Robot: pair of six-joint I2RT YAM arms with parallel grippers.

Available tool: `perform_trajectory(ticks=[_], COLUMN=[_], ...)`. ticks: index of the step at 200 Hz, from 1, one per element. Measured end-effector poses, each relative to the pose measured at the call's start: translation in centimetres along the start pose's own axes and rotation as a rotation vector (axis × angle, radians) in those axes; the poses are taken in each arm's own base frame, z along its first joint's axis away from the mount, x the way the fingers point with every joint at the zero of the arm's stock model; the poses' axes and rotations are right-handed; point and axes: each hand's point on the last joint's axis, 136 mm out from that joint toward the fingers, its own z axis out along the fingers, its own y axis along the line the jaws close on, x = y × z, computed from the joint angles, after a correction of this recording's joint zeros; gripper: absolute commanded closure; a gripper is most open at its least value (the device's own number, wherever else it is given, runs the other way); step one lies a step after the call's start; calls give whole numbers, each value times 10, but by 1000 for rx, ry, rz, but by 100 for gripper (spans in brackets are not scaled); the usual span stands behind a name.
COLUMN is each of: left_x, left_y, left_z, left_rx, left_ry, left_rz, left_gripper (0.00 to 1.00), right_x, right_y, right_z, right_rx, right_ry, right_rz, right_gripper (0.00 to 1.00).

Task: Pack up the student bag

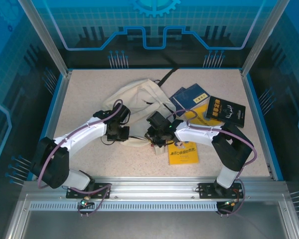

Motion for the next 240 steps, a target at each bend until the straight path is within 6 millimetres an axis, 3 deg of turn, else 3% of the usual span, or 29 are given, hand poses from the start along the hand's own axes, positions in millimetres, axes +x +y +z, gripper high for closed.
perform_trajectory(ticks=[54, 98, 163, 181, 203, 240], left_x=[-8, -11, -27, -27, -25, -37], left_y=[1, 4, -5, -11, -23, -60], left_z=[-3, 6, -1, -3, -6, -23], left_rx=[-3, -19, 2, 42, 112, 286], left_ry=[-17, 7, 13, 22, 32, -4], left_rz=[-11, -25, 59, 85, 112, 160], left_gripper=[100, 100, 100, 100, 100, 100], right_x=[-3, -5, -16, -28, -56, -102], right_y=[-4, -6, 4, 10, 24, 46], right_z=[-4, -4, -16, -24, -34, -42], right_rx=[13, 23, 52, 66, 60, 30], right_ry=[-28, -43, -111, -136, -174, -168], right_rz=[-31, -63, -179, -245, -328, -484], right_gripper=[86, 89, 91, 90, 90, 92])
